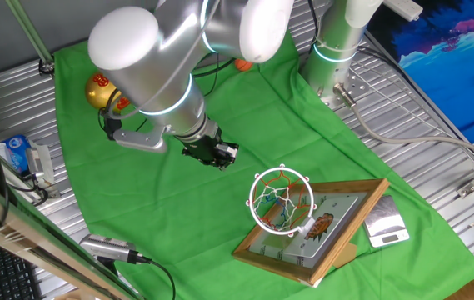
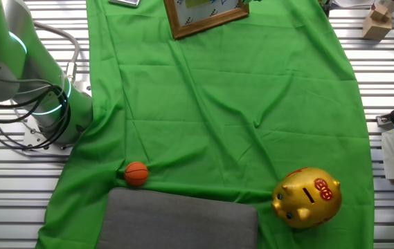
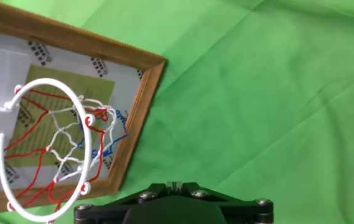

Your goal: Grab a basketball, release it and shoot it into the basket

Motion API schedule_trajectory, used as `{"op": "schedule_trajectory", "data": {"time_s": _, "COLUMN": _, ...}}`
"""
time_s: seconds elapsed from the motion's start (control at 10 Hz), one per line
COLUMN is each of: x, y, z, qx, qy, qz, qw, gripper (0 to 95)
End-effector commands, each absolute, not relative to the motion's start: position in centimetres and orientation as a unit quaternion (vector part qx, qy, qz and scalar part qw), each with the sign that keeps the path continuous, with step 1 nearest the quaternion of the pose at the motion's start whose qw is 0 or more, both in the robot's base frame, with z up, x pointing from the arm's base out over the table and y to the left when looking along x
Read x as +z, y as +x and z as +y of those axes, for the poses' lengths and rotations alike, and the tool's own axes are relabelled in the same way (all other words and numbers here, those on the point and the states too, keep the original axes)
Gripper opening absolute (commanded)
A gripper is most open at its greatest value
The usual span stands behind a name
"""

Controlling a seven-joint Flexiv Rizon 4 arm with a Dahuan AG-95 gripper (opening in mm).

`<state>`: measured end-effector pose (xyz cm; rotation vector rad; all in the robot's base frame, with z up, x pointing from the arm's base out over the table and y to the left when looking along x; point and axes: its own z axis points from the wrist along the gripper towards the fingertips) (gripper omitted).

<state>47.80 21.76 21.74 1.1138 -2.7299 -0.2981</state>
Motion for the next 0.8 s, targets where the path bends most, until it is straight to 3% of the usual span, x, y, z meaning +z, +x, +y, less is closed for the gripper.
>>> {"op": "schedule_trajectory", "data": {"time_s": 0.1, "x": 21.78, "y": 47.84, "z": 21.76, "qx": -0.1, "qy": 0.376, "qz": -0.917, "qw": 0.086, "gripper": 0.0}}
{"op": "schedule_trajectory", "data": {"time_s": 0.8, "x": 21.78, "y": 47.84, "z": 21.76, "qx": -0.099, "qy": 0.376, "qz": -0.917, "qw": 0.084, "gripper": 0.0}}
